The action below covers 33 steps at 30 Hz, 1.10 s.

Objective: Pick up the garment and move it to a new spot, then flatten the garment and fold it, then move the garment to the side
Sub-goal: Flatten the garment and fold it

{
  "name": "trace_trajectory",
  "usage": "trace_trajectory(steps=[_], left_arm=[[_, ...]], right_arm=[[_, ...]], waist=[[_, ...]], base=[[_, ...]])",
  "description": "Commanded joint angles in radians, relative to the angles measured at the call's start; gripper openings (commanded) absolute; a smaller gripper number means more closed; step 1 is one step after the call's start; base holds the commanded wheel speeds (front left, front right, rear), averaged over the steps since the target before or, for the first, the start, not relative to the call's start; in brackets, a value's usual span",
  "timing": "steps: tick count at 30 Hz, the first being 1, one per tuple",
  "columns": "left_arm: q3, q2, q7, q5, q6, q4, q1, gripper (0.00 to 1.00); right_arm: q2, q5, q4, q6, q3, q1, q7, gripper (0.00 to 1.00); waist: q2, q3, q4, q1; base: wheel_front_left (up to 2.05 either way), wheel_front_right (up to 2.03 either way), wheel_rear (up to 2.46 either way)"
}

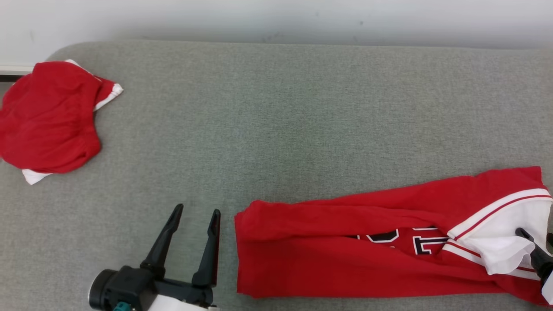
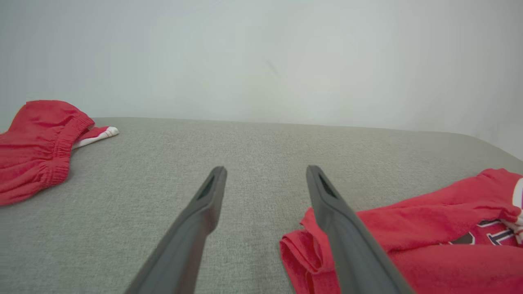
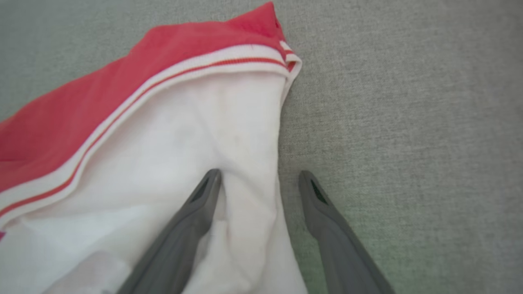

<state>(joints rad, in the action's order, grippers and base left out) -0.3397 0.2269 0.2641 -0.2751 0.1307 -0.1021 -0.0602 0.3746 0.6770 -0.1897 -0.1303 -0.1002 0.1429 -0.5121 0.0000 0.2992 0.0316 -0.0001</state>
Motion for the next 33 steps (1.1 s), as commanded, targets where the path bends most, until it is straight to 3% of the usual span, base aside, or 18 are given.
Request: trace_trajectory(steps=[1,8,9,11,12,23,33], left_arm=[[0.018,-0.011,0.0,0.019,-0.017,0.007,0.009,1.0],[0.097,-0.078,0.0,0.075,-0.098,0.043,0.029,1.0],[0.106,-0.086,0.0,0.083,-0.107,0.047,0.031,1.0],[0.122,-0.102,0.0,0.096,-0.125,0.055,0.036,1.0],[0.129,-0.108,0.0,0.103,-0.134,0.06,0.038,1.0],[0.197,-0.153,0.0,0.14,-0.196,0.094,0.065,1.0],[0.227,-0.167,0.0,0.167,-0.217,0.122,0.097,1.0]], right_arm=[[-0.007,0.002,-0.025,0.0,0.014,0.012,-0.015,1.0],[-0.048,0.074,-0.099,-0.006,0.126,0.028,-0.11,1.0],[-0.052,0.092,-0.098,-0.007,0.145,0.033,-0.118,0.76],[-0.046,0.118,-0.087,-0.007,0.172,0.044,-0.108,0.07],[-0.039,0.128,-0.088,-0.007,0.177,0.049,-0.097,0.0],[0.09,0.2,-0.138,0.001,0.094,0.096,0.044,0.0],[0.297,0.18,-0.212,0.001,-0.121,0.013,0.112,0.0]], waist=[[0.0,0.001,0.008,0.0001],[0.0,-0.008,0.026,0.0001],[0.0,-0.01,0.028,0.0001],[0.0,-0.016,0.031,0.0001],[0.0,-0.018,0.033,0.0001],[0.0,-0.041,0.017,0.0001],[0.0,-0.097,0.001,0.0001]], base=[[0.0,0.0,0.0],[0.0,0.0,0.0],[0.0,0.0,0.0],[0.0,0.0,0.0],[0.0,0.0,0.0],[0.0,0.0,0.0],[0.0,0.0,0.0]])
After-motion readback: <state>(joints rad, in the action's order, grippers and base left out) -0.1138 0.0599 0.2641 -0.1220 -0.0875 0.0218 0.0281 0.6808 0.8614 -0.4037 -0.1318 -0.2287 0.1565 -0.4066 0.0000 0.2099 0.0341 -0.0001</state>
